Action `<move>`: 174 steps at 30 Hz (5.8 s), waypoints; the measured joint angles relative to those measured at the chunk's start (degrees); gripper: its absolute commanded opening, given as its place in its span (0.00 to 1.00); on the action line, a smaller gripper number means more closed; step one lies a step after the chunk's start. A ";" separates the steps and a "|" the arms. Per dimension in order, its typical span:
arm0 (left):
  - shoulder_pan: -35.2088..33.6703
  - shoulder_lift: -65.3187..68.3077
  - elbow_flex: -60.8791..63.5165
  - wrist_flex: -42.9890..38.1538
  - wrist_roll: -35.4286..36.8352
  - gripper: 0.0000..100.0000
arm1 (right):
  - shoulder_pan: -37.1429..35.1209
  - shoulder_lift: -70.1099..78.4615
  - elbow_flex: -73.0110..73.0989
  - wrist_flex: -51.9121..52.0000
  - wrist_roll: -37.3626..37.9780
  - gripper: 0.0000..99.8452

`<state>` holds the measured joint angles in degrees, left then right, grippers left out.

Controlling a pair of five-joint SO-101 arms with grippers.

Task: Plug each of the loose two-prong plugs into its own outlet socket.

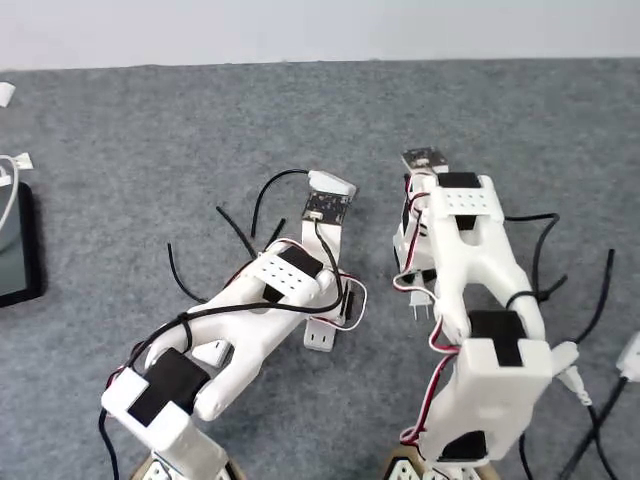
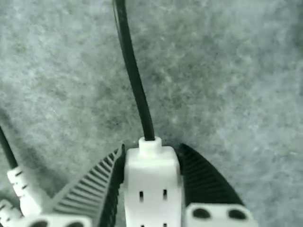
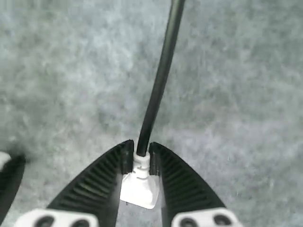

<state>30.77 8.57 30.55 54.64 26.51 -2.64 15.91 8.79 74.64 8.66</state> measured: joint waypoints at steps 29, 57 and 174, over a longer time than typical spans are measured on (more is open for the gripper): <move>2.02 0.09 -3.25 -2.29 15.74 0.21 | -0.62 -10.90 10.11 -5.36 -0.09 0.01; -8.79 -26.20 9.32 4.75 -3.69 0.29 | -8.35 -35.25 22.86 -14.86 -10.64 0.01; -21.98 -26.73 14.86 -10.20 -21.80 0.01 | -22.95 -60.92 58.64 -33.41 -12.13 0.01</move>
<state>8.79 -18.15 45.41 44.44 4.70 -25.58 -45.01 67.43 41.23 -3.47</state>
